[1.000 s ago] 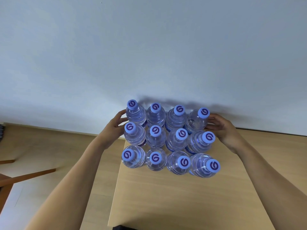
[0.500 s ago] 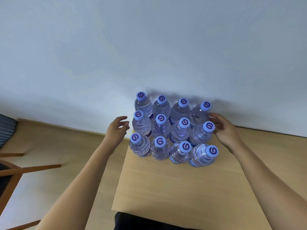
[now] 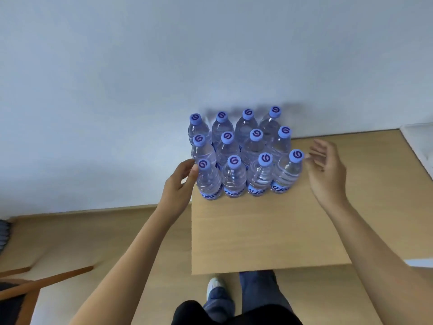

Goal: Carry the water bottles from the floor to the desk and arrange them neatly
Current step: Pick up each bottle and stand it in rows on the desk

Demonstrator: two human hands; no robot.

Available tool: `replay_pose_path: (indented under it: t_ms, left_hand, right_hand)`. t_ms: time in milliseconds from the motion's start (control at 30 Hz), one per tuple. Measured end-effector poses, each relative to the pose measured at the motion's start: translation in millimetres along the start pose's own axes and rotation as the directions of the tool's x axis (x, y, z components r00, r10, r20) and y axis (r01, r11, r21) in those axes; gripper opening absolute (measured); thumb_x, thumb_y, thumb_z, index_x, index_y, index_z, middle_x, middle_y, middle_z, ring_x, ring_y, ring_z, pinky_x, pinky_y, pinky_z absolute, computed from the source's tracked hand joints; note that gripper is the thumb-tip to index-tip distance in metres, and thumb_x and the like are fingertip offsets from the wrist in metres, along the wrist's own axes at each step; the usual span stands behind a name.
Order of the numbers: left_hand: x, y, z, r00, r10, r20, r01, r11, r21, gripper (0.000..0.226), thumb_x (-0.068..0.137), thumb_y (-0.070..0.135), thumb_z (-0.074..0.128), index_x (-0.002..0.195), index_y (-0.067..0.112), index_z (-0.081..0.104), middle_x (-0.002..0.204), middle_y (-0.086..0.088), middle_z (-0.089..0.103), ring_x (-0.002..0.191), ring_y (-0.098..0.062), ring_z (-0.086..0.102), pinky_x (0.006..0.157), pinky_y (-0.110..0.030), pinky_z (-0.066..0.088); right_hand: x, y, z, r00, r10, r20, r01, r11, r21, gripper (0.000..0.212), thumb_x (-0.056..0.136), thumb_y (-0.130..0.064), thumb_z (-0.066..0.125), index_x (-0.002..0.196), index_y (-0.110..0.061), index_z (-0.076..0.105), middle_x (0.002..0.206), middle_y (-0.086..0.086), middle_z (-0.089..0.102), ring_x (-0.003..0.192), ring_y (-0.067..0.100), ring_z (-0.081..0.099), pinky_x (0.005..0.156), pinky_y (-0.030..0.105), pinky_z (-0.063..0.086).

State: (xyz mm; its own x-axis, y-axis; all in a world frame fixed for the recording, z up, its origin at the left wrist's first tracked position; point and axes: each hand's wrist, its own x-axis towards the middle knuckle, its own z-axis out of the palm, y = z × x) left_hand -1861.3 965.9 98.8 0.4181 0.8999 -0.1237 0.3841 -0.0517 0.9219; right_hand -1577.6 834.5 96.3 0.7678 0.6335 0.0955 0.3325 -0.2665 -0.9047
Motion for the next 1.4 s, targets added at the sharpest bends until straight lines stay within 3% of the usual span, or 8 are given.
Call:
replay_pose_path:
  t_ms: [133, 267, 433, 567, 1033, 1167, 1233, 1400]
  left_hand:
    - [2.2, 1.6, -0.1, 0.996, 0.049, 0.078, -0.050, 0.999, 0.015, 0.046, 0.090, 0.028, 0.069, 0.132, 0.031, 0.050, 0.121, 0.030, 0.056, 0.116, -0.002, 0.054, 0.084, -0.011, 0.047]
    - [17.3, 5.2, 0.1, 0.980, 0.108, 0.166, -0.136, 0.977, 0.162, 0.056, 0.087, 0.012, 0.070, 0.137, 0.023, 0.049, 0.126, 0.009, 0.056, 0.110, -0.009, 0.052, 0.084, -0.020, 0.045]
    - [32.4, 7.9, 0.6, 0.943, 0.137, 0.303, -0.266, 0.857, 0.441, 0.050, 0.078, 0.007, 0.072, 0.123, 0.020, 0.054, 0.100, -0.009, 0.060, 0.062, -0.006, 0.044, 0.058, -0.016, 0.037]
    - [39.1, 9.3, -4.2, 0.929, 0.130, 0.346, -0.295, 0.826, 0.481, 0.045, 0.075, 0.009, 0.077, 0.114, 0.018, 0.056, 0.086, -0.010, 0.058, 0.048, -0.008, 0.035, 0.050, -0.013, 0.033]
    - [33.3, 6.8, -1.7, 0.921, 0.187, 0.341, -0.343, 0.804, 0.486, 0.049, 0.079, 0.012, 0.077, 0.120, 0.015, 0.052, 0.099, -0.013, 0.064, 0.079, -0.032, 0.053, 0.079, -0.048, 0.053]
    - [38.0, 11.5, -3.8, 0.907, 0.148, 0.394, -0.356, 0.771, 0.529, 0.054, 0.079, 0.014, 0.077, 0.126, 0.016, 0.051, 0.105, -0.014, 0.062, 0.080, -0.027, 0.053, 0.076, -0.034, 0.050]
    - [41.8, 19.3, -0.4, 0.904, 0.148, 0.401, -0.373, 0.731, 0.571, 0.063, 0.076, 0.012, 0.078, 0.132, 0.018, 0.050, 0.112, -0.013, 0.061, 0.082, -0.023, 0.052, 0.071, -0.026, 0.042]
    - [48.0, 47.9, 21.8, 0.848, 0.218, 0.484, -0.491, 0.668, 0.559, 0.077, 0.075, 0.024, 0.080, 0.142, 0.025, 0.042, 0.136, -0.002, 0.054, 0.119, -0.021, 0.051, 0.093, -0.038, 0.046]
  right_hand:
    - [-82.6, -3.1, 34.8, 0.994, -0.006, -0.105, 0.018, 0.994, 0.111, 0.043, 0.094, -0.003, 0.061, 0.134, -0.004, 0.045, 0.128, -0.001, 0.049, 0.110, 0.003, 0.055, 0.093, 0.017, 0.047]
    - [-131.2, 3.2, 92.1, 0.995, 0.051, 0.086, -0.058, 0.995, 0.077, 0.040, 0.091, -0.006, 0.066, 0.128, -0.003, 0.052, 0.123, 0.003, 0.055, 0.118, 0.022, 0.054, 0.106, 0.040, 0.043]
    - [-140.2, 7.9, 148.7, 0.966, 0.088, 0.244, -0.093, 0.996, 0.008, 0.044, 0.088, -0.009, 0.070, 0.129, -0.002, 0.054, 0.127, 0.010, 0.058, 0.120, 0.026, 0.052, 0.101, 0.027, 0.038]
    - [-139.3, 16.7, 179.4, 0.963, 0.148, 0.224, -0.145, 0.989, -0.030, 0.049, 0.086, -0.013, 0.073, 0.129, 0.000, 0.054, 0.128, 0.012, 0.058, 0.121, 0.027, 0.051, 0.096, 0.021, 0.033]
    - [-142.6, 26.9, 227.0, 0.978, 0.207, -0.032, -0.206, 0.978, 0.029, 0.043, 0.083, -0.021, 0.078, 0.115, 0.002, 0.062, 0.111, 0.014, 0.064, 0.107, 0.031, 0.058, 0.089, 0.033, 0.042]
    - [-143.7, 35.1, 215.1, 0.978, 0.205, -0.045, -0.202, 0.978, 0.062, 0.032, 0.083, -0.016, 0.078, 0.105, 0.001, 0.062, 0.103, 0.010, 0.065, 0.101, 0.029, 0.059, 0.084, 0.024, 0.041]
    - [-141.5, 44.0, 204.6, 0.966, 0.242, -0.090, -0.233, 0.967, 0.098, 0.034, 0.083, -0.015, 0.078, 0.106, 0.003, 0.060, 0.106, 0.013, 0.063, 0.103, 0.032, 0.059, 0.090, 0.035, 0.046]
    - [-125.0, 55.0, 190.1, 0.948, 0.285, -0.143, -0.278, 0.958, 0.064, 0.050, 0.083, -0.012, 0.078, 0.123, 0.007, 0.055, 0.120, 0.020, 0.058, 0.113, 0.037, 0.055, 0.098, 0.046, 0.045]
